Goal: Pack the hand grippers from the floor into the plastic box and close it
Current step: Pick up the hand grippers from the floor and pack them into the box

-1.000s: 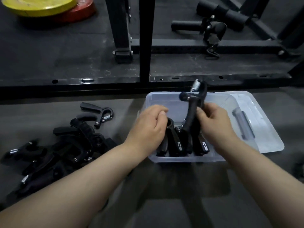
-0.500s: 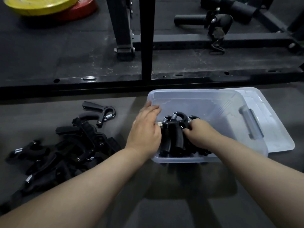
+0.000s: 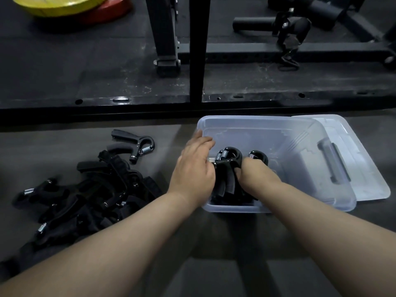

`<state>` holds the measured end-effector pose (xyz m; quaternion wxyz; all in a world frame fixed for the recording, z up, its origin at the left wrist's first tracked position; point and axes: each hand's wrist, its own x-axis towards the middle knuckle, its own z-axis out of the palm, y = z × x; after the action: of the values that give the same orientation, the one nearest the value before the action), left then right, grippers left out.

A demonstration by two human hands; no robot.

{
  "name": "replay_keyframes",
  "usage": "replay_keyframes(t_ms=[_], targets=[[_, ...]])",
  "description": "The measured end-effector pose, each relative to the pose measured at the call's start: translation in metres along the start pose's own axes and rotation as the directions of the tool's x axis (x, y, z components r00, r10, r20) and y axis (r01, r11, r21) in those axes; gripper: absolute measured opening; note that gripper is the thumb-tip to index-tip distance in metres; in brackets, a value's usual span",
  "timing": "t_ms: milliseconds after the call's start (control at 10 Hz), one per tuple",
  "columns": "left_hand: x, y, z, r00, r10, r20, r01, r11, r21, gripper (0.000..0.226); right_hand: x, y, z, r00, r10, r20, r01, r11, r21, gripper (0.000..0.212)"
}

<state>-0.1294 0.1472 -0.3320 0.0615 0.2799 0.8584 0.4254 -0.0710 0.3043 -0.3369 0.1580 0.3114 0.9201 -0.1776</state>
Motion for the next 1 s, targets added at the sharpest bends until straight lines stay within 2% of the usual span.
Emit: replay_keyframes(t_ms=[200, 400, 500, 700, 1000], targets=[[0.0, -0.002, 0.001, 1.0, 0.008, -0.006, -0.008, 1.0, -0.001, 0.06, -0.003, 0.001, 0.002, 0.998, -0.025, -0.049, 0.022, 0.998, -0.051, 0.022], [-0.001, -0.001, 0.001, 1.0, 0.01, -0.004, -0.01, 1.0, -0.002, 0.061, 0.0, 0.001, 0.005, 0.994, -0.059, -0.093, 0.06, 0.998, 0.01, 0.021], [-0.001, -0.002, 0.002, 1.0, 0.015, -0.012, -0.015, 1.0, -0.008, 0.06, 0.001, 0.001, 0.006, 0.991, -0.098, -0.09, 0.098, 0.995, -0.005, 0.021], [-0.001, -0.003, 0.002, 1.0, 0.011, -0.016, -0.011, 1.0, -0.011, 0.06, 0.001, 0.004, 0.011, 0.994, -0.092, -0.053, 0.091, 0.996, -0.013, 0.033], [-0.001, 0.0, 0.001, 1.0, -0.005, 0.004, 0.005, 1.0, -0.001, 0.061, 0.004, 0.006, 0.017, 0.996, -0.083, -0.011, 0.083, 0.997, -0.003, 0.036]])
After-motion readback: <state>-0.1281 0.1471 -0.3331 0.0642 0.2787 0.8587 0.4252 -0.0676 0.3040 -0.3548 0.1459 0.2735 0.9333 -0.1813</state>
